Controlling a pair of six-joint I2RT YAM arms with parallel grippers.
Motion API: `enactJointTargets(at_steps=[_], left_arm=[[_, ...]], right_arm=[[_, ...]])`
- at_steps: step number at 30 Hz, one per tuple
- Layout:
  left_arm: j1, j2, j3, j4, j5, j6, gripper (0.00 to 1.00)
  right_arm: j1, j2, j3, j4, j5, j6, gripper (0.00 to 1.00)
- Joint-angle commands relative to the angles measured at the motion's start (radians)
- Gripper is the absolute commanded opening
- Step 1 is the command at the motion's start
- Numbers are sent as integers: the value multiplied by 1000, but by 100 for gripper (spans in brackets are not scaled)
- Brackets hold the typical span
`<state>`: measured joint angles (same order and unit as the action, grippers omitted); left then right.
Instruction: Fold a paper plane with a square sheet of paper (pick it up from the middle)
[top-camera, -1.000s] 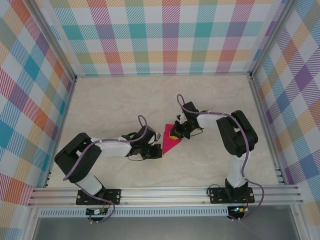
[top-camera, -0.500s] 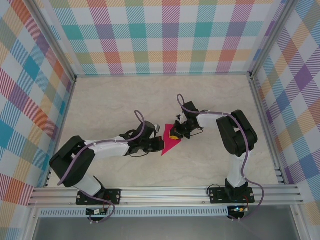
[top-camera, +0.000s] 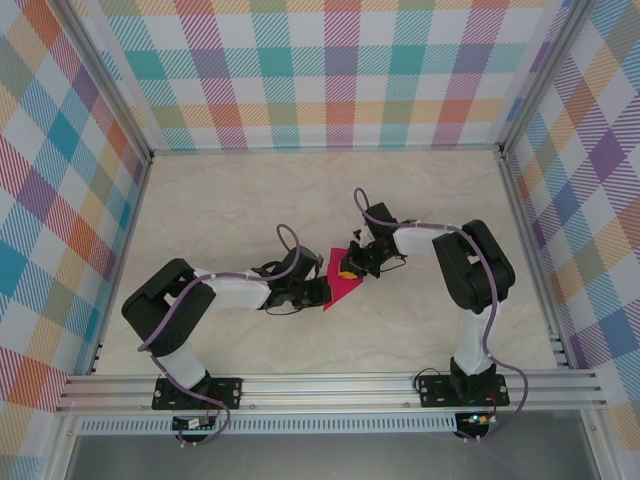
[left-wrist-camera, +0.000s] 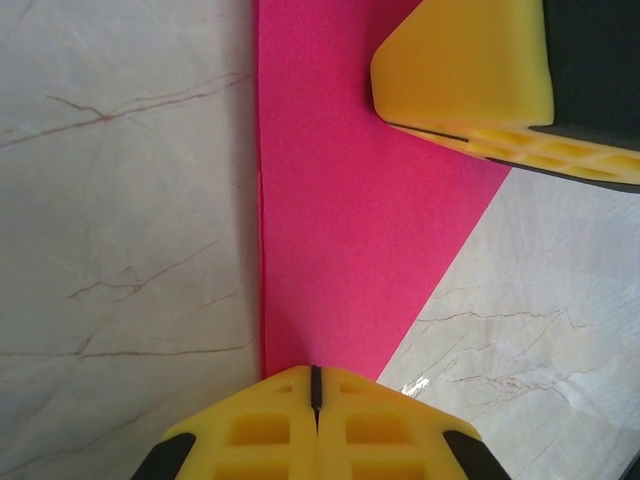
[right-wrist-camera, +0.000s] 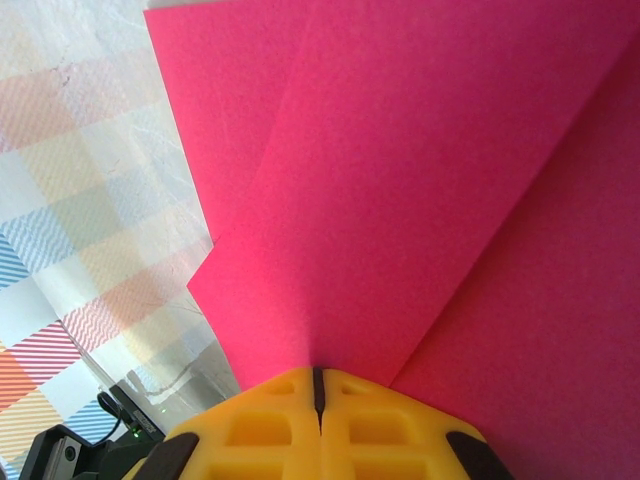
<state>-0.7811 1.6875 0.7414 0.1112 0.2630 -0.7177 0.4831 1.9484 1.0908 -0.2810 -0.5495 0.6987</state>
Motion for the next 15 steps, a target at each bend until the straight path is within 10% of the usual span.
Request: enactJointTargets(at_steps=[1, 15], left_arm=[[-7, 8, -26, -43, -22, -5, 0], [-7, 10, -27, -46, -22, -1, 0]], right_arm=[[-5, -24, -63, 12, 96, -30, 1], [101, -106, -111, 102, -6, -61, 0]])
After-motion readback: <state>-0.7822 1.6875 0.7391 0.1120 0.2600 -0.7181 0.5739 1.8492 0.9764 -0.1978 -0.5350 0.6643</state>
